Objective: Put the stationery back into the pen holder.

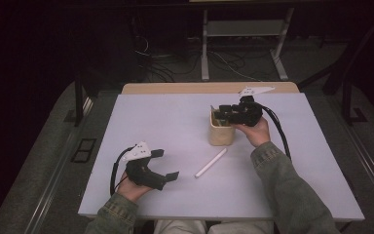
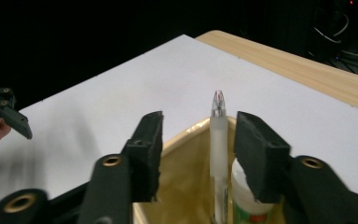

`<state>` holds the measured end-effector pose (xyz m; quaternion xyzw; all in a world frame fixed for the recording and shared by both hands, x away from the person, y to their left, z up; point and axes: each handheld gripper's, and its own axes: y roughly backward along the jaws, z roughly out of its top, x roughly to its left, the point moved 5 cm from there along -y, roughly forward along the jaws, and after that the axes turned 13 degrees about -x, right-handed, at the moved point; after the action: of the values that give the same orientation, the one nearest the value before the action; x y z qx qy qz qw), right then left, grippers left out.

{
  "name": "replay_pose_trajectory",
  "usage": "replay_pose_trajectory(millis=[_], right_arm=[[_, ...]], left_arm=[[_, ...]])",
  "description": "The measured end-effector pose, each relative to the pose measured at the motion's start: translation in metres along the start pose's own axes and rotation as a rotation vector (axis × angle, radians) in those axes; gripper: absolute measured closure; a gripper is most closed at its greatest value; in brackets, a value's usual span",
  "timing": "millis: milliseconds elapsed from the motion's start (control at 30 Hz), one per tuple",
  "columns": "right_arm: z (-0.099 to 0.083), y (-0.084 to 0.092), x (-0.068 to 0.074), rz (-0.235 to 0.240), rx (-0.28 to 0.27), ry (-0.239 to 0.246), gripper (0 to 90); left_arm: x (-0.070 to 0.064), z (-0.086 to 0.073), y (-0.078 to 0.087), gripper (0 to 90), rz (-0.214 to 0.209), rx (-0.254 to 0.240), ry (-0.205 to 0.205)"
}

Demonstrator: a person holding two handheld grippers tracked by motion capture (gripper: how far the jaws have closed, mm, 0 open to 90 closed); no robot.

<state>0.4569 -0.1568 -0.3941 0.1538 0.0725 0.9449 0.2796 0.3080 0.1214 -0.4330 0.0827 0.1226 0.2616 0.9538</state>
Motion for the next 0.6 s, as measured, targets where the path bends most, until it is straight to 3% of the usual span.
replay_pose_trajectory(millis=[333, 500, 533, 600], right_arm=[[0.001, 0.023, 0.005, -0.069, 0.059, -0.014, 17.7], [0.0, 0.035, 0.01, -0.093, 0.1, -0.019, 10.1], [0.0, 0.037, 0.011, -0.096, 0.107, -0.013, 3.4], [-0.001, 0.041, 0.014, -0.105, 0.123, -0.013, 0.3]], left_arm=[[0.001, -0.001, 0.0, 0.0, 0.004, 0.009, 0.008], [0.001, -0.002, -0.001, 0.0, 0.004, 0.013, 0.01], [0.001, -0.002, -0.001, 0.0, 0.004, 0.015, 0.009], [0.001, -0.002, -0.002, 0.0, 0.004, 0.016, 0.011]])
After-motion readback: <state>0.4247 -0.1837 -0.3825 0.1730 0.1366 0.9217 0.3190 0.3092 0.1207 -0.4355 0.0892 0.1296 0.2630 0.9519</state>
